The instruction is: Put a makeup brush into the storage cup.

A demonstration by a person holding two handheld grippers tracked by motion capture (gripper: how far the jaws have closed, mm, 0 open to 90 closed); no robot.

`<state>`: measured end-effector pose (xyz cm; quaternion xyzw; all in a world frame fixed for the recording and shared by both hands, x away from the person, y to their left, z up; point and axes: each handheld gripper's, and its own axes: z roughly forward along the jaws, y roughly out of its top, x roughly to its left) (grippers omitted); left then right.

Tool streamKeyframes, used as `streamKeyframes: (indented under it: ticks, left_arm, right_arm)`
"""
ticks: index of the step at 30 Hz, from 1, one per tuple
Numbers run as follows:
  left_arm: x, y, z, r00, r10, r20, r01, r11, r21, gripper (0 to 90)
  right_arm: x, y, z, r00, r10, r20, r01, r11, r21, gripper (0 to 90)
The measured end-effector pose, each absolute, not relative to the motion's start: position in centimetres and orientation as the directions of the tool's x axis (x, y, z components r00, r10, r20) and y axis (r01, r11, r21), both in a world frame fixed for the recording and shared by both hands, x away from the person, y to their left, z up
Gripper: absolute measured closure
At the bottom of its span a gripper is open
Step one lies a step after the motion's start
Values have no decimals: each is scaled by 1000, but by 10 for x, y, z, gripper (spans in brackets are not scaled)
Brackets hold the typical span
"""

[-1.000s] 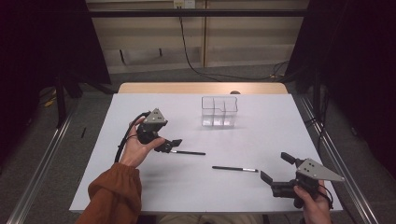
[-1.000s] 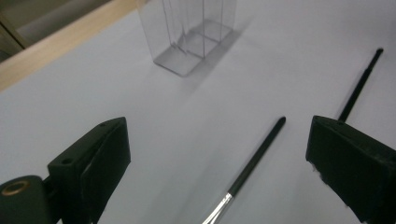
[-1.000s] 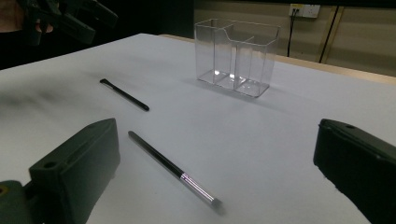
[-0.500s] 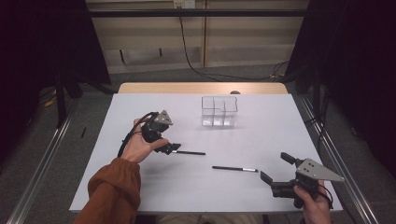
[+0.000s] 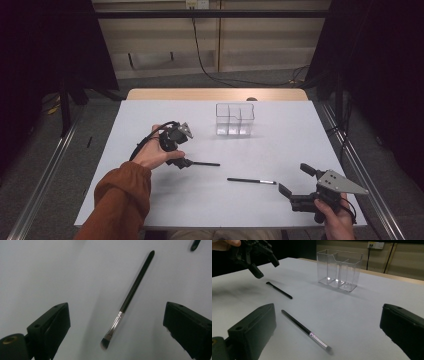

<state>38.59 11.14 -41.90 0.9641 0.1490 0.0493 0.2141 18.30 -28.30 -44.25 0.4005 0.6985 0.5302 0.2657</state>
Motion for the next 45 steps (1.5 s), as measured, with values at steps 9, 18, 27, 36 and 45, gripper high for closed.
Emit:
streamKeyframes:
  ticks: [9, 18, 27, 36, 45]
  left_arm:
    - [388, 102, -430, 962, 270, 45, 235, -901, 365, 99]
    - [392, 99, -436, 970, 243, 31, 219, -916, 336, 127]
    - [393, 94, -443, 980, 200, -26, 199, -936, 290, 161]
    - [395, 87, -452, 982, 184, -48, 190, -950, 249, 332]
    - [401, 84, -449, 979, 199, -53, 206, -955, 213, 455]
  right_arm:
    - [183, -283, -442, -538, 841, 56, 278, 115, 954, 2]
    - [182, -284, -442, -537, 842, 55, 278, 115, 954, 2]
    - [183, -284, -443, -538, 842, 54, 279, 117, 953, 2]
    - [183, -284, -443, -535, 843, 55, 282, 117, 952, 2]
    - [183, -284, -443, -533, 844, 59, 285, 114, 952, 2]
